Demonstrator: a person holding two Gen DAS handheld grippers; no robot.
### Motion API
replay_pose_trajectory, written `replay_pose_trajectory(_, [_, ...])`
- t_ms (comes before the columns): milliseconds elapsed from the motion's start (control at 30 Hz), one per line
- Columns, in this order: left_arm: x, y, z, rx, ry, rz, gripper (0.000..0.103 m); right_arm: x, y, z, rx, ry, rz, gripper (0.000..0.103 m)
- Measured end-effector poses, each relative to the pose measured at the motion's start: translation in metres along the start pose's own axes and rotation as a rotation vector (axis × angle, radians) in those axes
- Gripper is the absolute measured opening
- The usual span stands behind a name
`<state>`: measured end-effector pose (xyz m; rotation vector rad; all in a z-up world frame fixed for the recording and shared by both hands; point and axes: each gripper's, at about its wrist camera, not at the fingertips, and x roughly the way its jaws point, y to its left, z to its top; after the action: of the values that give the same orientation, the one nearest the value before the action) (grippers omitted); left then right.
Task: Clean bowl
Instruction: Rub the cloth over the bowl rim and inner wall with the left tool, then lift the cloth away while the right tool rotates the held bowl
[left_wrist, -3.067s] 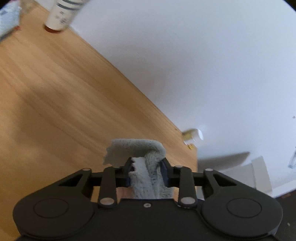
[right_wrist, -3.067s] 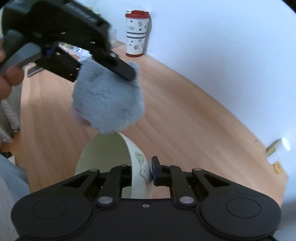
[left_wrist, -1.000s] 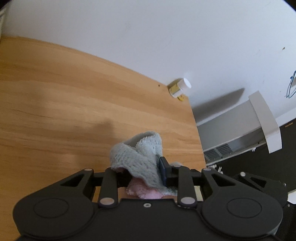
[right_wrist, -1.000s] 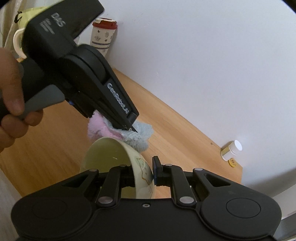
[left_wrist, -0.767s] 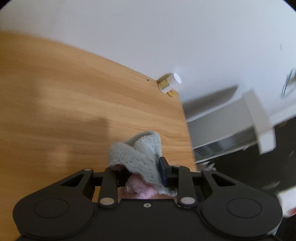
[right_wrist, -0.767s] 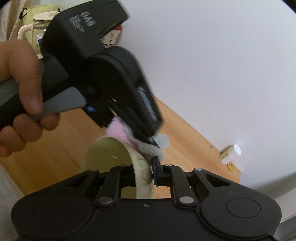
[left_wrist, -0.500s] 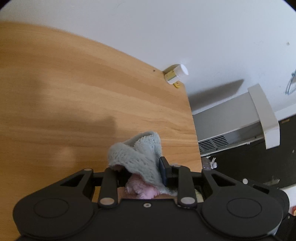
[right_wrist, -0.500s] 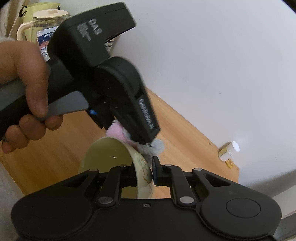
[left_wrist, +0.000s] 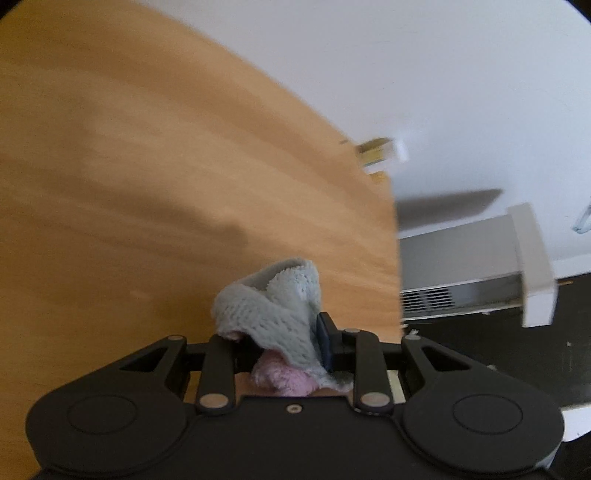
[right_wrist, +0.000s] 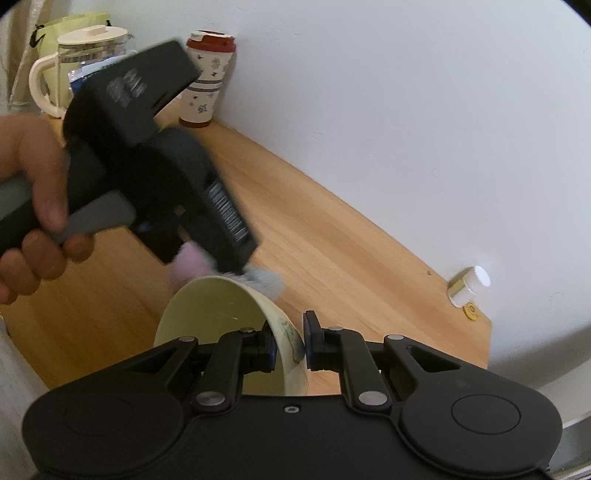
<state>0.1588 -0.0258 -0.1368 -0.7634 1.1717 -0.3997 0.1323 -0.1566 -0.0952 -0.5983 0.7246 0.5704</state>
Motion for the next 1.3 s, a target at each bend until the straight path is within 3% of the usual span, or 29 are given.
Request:
replay_pose_trajectory(133, [-0.004, -0.012, 0.003, 0.041, -0.019, -0.003, 0.025, -0.058, -0.021, -0.034, 0.007, -0.008, -0.003, 0.015])
replay_pose_trajectory(633, [-0.002, 0.02, -0.012, -0.003, 0.005, 0.089, 0.026, -0.026, -0.028, -0.055, 0.111, 0.041, 0.018, 0.015])
replay_pose_trajectory(967, [-0.019, 0.021, -0.016, -0.03, -0.1, 0.082, 0.026, -0.046, -0.021, -0.06, 0.245, 0.062, 0.076, 0.015])
replay_pose_trajectory(1300, [-0.022, 0.021, -0.021, -0.053, -0.141, 0.121, 0.025, -0.036, -0.056, -0.085, 0.447, 0.06, 0.134, 0.012])
